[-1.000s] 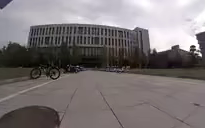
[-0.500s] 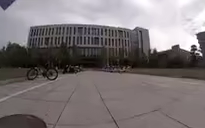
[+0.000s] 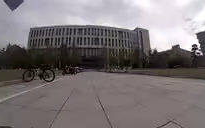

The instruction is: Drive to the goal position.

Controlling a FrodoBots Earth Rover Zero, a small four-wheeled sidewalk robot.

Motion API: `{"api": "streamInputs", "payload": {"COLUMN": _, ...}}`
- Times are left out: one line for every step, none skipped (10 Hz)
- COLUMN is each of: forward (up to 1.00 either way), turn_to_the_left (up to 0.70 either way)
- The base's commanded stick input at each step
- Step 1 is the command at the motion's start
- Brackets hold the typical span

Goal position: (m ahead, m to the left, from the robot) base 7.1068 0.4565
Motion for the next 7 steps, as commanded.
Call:
{"api": "streamInputs", "payload": {"forward": 0.7, "turn_to_the_left": 0.0}}
{"api": "streamInputs", "payload": {"forward": 0.7, "turn_to_the_left": 0.0}}
{"api": "streamInputs", "payload": {"forward": 0.7, "turn_to_the_left": 0.0}}
{"api": "streamInputs", "payload": {"forward": 0.7, "turn_to_the_left": 0.0}}
{"api": "streamInputs", "payload": {"forward": 0.7, "turn_to_the_left": 0.0}}
{"api": "streamInputs", "payload": {"forward": 0.7, "turn_to_the_left": 0.0}}
{"api": "streamInputs", "payload": {"forward": 0.7, "turn_to_the_left": 0.0}}
